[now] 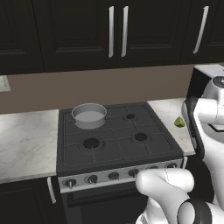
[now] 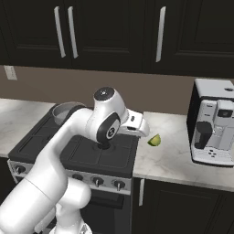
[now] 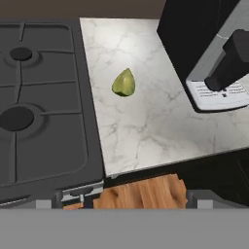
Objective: Turn on the burner for the pot on the stove. Wait thirty seconds for the pot to heat up. Then add the lemon wedge to the pot.
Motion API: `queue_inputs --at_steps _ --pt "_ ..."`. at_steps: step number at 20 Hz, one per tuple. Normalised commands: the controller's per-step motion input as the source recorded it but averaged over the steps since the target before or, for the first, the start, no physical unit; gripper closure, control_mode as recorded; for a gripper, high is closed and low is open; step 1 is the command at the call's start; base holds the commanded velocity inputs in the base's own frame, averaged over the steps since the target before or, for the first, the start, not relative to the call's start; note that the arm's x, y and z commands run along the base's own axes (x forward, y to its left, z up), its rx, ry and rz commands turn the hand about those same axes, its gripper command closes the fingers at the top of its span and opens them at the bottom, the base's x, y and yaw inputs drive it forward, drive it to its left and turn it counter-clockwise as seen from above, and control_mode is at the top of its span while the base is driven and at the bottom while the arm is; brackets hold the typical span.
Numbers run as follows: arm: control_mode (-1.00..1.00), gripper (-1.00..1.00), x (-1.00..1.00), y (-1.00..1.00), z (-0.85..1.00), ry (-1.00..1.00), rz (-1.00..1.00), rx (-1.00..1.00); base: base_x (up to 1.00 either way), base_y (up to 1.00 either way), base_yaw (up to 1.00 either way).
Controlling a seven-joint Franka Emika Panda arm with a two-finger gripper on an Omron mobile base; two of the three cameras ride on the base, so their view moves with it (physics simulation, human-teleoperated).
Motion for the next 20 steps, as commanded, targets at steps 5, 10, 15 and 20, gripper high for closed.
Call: queue_inputs --at_steps 5,10,15,20 --pt "-1.00 -1.00 0.06 0.00 -0.08 -0.03 -0.05 -0.03 0.00 0.00 0.00" --pt "-1.00 -1.00 0.05 0.00 -0.09 -0.09 -0.02 -0.03 0.00 0.00 0.00" --pt "-1.00 -1.00 0.09 0.00 -0.19 -0.07 0.00 -0.05 0.00 0.00 0.00" --pt "-1.00 -1.00 0.00 0.00 -0.03 -0.02 0.00 0.00 0.00 0.00 0.00"
